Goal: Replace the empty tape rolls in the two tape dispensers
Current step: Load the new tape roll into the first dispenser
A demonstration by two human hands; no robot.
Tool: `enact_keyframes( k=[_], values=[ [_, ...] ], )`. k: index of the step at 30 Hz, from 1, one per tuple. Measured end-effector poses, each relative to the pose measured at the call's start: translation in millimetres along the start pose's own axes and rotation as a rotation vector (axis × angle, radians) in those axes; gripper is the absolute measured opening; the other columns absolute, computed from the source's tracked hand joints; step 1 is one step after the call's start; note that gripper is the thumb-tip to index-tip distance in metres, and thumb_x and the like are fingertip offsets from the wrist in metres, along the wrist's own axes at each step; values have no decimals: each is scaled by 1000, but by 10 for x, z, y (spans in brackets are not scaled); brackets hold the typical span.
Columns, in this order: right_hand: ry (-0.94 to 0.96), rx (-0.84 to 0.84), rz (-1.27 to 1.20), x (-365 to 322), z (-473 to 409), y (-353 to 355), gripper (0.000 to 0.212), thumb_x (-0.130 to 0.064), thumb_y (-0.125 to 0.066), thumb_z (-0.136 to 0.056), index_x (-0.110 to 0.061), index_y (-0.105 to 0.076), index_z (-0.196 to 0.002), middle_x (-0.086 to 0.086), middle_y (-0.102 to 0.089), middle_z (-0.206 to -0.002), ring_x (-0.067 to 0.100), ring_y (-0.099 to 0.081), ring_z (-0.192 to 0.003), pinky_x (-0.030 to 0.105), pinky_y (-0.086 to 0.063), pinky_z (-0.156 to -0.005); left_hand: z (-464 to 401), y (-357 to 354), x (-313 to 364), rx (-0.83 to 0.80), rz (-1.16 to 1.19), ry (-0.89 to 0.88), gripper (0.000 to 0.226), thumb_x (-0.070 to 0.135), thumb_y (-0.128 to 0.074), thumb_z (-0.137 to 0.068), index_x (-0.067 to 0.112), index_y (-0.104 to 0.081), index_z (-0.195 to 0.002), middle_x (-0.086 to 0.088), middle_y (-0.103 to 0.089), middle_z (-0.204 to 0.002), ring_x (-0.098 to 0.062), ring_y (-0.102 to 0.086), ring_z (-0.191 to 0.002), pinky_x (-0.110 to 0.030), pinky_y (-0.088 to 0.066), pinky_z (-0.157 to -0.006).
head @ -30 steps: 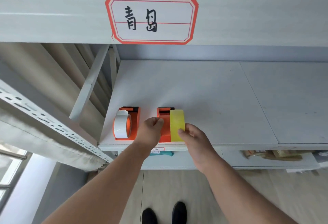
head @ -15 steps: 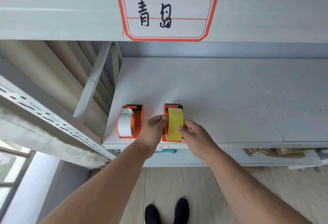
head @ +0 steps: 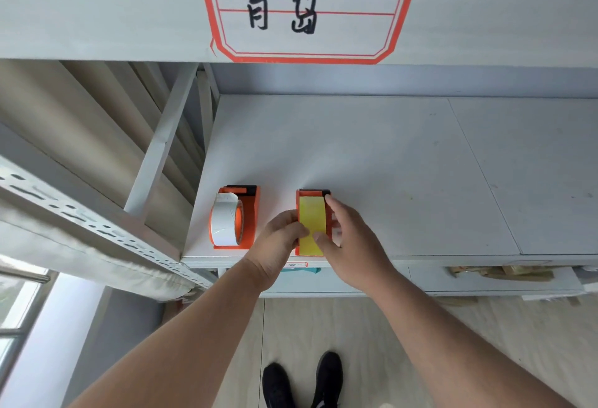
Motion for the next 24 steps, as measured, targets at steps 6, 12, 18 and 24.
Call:
enact_keyframes(
  k=[6, 12, 18, 24],
  values=[
    [298, 126, 235, -333, -181, 225, 21, -25, -73, -90, -20, -80, -110, -2, -72, -125, 28, -64, -115, 40, -54, -97, -9, -40, 16, -32, -104, -22, 37, -10, -61, -93, 0, -63, -129, -13, -78, -104, -8, -76, -78, -16, -57, -68],
    [432, 191, 390, -473, -240, 294, 22, -29, -61, -95, -19, -80, -92, -4, -76, -100, 27, -64, -93, 37, -56, -74, -11, -55, 36, -44, -134, -22, 36, -10, -59, -95, 0, -62, -130, -11, -77, -104, -4, -75, -77, -14, -56, -69],
    [371, 171, 316, -422, -289, 314, 23, -21, -56, -101, -12, -77, -99, 3, -76, -103, 28, -64, -98, 40, -55, -84, -12, -62, 60, -50, -111, -33, 35, -1, -64, -96, 7, -65, -130, -13, -80, -116, -18, -75, -97, -27, -56, -87],
    [447, 143, 376, -475, -188, 346, 16, -27, -70, -93, -19, -81, -101, -5, -76, -109, 27, -66, -100, 39, -58, -78, 23, -74, 61, -55, -110, -42, 35, -8, -62, -95, 2, -65, -129, -23, -77, -111, -12, -70, -85, -15, -56, -73]
  ],
)
Point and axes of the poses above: each hand's wrist, its own z-axis away from the middle knuckle, its own y-axis out of the back of the hand, x = y × z, the point moved 10 cm from there along -z, towards the middle knuckle
